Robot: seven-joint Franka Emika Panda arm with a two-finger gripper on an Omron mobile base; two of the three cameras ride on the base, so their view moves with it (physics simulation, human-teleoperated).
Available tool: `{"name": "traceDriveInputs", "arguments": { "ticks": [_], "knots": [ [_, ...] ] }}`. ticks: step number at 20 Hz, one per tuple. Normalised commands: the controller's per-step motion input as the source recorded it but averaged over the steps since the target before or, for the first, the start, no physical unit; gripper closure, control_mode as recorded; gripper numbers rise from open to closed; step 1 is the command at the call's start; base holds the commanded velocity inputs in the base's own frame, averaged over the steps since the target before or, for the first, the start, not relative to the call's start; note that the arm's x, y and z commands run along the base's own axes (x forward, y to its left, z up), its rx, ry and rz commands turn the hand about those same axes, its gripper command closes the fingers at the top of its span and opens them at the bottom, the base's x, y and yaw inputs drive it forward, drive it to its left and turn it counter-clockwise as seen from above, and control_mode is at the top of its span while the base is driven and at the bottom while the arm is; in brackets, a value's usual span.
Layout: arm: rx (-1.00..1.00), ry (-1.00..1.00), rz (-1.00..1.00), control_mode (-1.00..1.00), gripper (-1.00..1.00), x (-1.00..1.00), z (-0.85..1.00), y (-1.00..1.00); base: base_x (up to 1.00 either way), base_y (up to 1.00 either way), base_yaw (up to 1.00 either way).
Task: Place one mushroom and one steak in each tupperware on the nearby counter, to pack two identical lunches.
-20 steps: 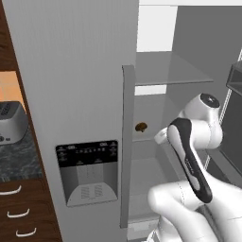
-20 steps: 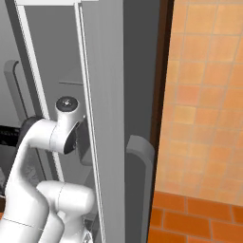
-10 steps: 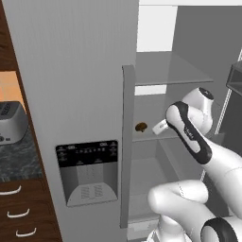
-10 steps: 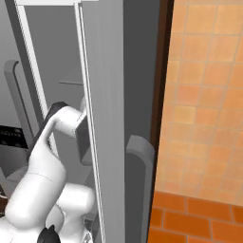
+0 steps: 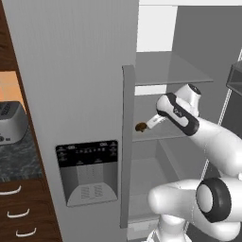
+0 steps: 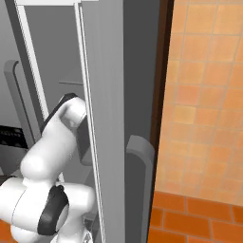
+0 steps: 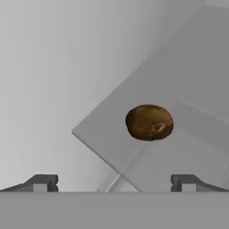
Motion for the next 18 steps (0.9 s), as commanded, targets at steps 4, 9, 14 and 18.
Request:
{"name": "traceDriveInputs", "arguments": {
  "ticks": [4, 9, 14, 18],
  "knots": [
    [0.0, -0.05, 0.0, -1.0, -1.0, 0.49, -0.36, 0.14, 0.0, 0.0, 0.0],
    [0.0, 0.0, 0.0, -1.0, -1.0, 0.49, -0.11, 0.14, 0.0, 0.0, 0.0],
    [0.0, 0.0, 0.0, -1.0, -1.0, 0.57, -0.19, 0.03, 0.0, 0.0, 0.0],
    [0.0, 0.04, 0.0, -1.0, -1.0, 0.05, -0.25, 0.0, 0.0, 0.0, 0.0]
  ]
}}
